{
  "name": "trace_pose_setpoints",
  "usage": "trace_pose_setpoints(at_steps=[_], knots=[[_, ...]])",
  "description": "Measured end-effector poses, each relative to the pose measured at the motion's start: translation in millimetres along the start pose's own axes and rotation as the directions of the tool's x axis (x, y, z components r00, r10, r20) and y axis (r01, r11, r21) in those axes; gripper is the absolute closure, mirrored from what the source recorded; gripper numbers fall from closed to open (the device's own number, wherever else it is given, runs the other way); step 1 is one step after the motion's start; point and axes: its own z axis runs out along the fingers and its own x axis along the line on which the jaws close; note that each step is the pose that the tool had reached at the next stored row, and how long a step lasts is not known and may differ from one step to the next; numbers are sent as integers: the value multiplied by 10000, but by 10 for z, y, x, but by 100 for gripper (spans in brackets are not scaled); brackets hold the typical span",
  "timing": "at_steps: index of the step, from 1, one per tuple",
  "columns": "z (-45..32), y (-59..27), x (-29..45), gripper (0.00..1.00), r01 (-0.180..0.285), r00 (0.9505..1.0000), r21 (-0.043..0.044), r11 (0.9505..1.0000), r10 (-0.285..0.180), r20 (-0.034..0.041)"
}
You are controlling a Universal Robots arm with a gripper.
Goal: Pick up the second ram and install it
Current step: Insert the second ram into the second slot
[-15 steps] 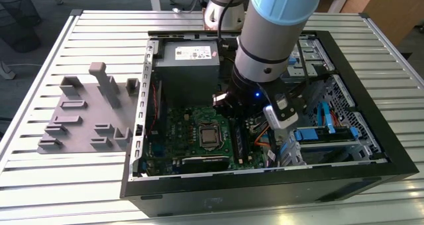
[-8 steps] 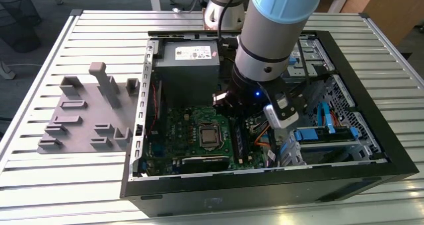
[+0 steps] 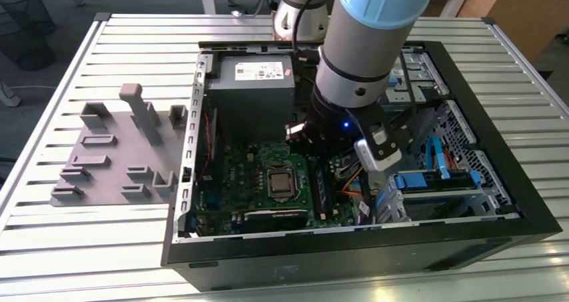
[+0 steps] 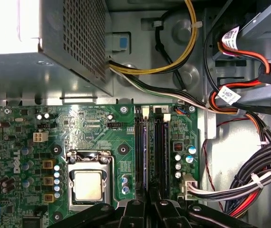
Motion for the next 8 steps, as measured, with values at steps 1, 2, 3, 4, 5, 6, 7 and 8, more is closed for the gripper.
trace_pose_setpoints(at_steps=[1,2,3,4,5,6,7,8], knots=[[-3,0,0,86,0,10000,0,10000,0,0],[-6,0,0,86,0,10000,-1,10000,0,0],[-8,0,0,86,0,10000,-1,10000,0,0],[-12,0,1,86,0,10000,0,10000,0,0],[-15,0,1,86,0,10000,-1,10000,0,0],[-17,0,1,86,0,10000,-1,10000,0,0],[-21,0,1,86,0,10000,-1,10000,0,0],[-24,0,1,86,0,10000,0,10000,0,0]])
